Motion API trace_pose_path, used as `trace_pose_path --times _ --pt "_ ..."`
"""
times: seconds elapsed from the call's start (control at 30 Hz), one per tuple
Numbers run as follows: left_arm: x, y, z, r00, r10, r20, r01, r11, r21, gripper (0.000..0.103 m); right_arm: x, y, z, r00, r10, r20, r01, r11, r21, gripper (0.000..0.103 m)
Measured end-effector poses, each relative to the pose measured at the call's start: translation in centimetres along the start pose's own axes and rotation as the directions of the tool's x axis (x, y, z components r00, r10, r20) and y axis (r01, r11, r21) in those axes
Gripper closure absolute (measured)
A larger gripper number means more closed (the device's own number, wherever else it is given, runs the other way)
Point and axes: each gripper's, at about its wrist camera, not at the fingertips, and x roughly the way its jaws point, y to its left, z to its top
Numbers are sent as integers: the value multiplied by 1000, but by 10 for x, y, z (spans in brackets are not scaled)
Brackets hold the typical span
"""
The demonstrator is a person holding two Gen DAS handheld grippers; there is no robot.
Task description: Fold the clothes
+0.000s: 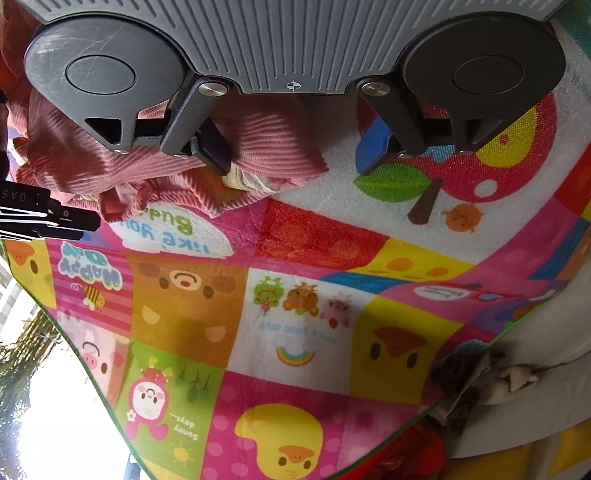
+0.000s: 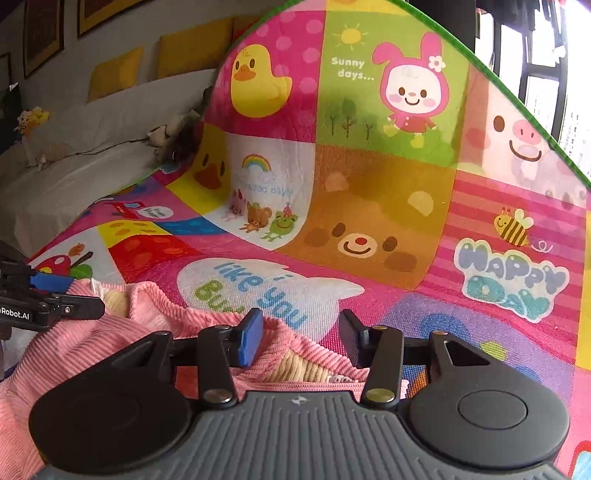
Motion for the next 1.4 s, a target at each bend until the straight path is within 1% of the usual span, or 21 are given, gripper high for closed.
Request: trace_pose_path --times 0.1,0.2,0.3,0.37,0.47,0.5,0.53,0.57,0.6,0.63,0.77,0.93,1.03,1.1,1.13,1.17,1.2,1.23,1.33,1.37,1.4 --pt "-1 1 -1 1000 -23 -8 23 1000 4 29 -10 -18 -1 1000 -22 20 22 999 31 57" --pt "1 -2 -2 999 -40 -1 40 999 0 34 -17 -48 -3 999 -37 4 36 991 129 57" --pt "2 -7 -2 999 -39 8 39 999 10 36 -14 -73 -16 999 -4 -39 14 967 253 57" --pt "4 -13 -3 1000 -24 13 24 999 30 39 -9 -78 -28 998 19 -55 -2 954 299 57" --pt "7 -22 -3 1000 7 20 -8 998 67 45 -8 -65 -35 998 56 -19 -48 958 283 57" --pt "7 -25 -4 1000 16 22 -18 996 82 49 -7 -59 -35 997 69 -15 -63 961 269 60" --pt "7 -29 -5 999 26 24 -28 995 97 52 -6 -52 -35 996 83 -17 -76 965 250 67" --pt "7 -31 -5 1000 18 20 -20 994 103 67 -6 -45 -35 996 87 -21 -80 971 225 71" --pt "6 -31 -5 1000 -7 9 7 996 94 86 -6 -39 -35 996 86 -28 -79 978 194 87" --pt "2 -33 -5 1000 -22 4 22 996 88 89 -9 -35 -34 996 85 -29 -78 980 181 91" --pt "-34 -40 -7 998 -40 50 35 993 109 90 -56 -24 -48 995 100 7 -100 983 153 92" --pt "-121 -48 -27 980 -132 151 106 980 167 90 -134 -7 -75 989 132 70 -139 985 103 93" --pt "-160 -53 -57 972 -168 163 127 965 231 87 -181 3 -92 983 153 106 -161 984 72 92" --pt "-176 -52 -82 975 -172 143 130 956 264 75 -212 10 -103 977 167 130 -174 983 51 92" --pt "-182 -52 -96 977 -172 128 131 951 279 71 -223 14 -115 979 159 125 -166 985 45 91" --pt "-187 -50 -109 979 -174 105 138 949 284 61 -228 18 -131 984 144 107 -149 988 44 90" --pt "-190 -46 -120 981 -179 77 151 949 276 57 -232 20 -144 987 135 87 -140 989 53 89" --pt "-193 -42 -130 981 -185 53 166 951 260 50 -235 21 -156 989 129 67 -133 989 67 85" --pt "-203 -28 -155 981 -195 -1 191 959 211 37 -247 17 -189 992 125 18 -126 984 124 74" --pt "-205 -24 -160 981 -193 -6 190 961 200 27 -251 14 -194 992 129 18 -130 980 148 72" --pt "-208 -21 -162 981 -195 -8 193 963 188 21 -256 9 -196 991 132 27 -135 976 173 65"
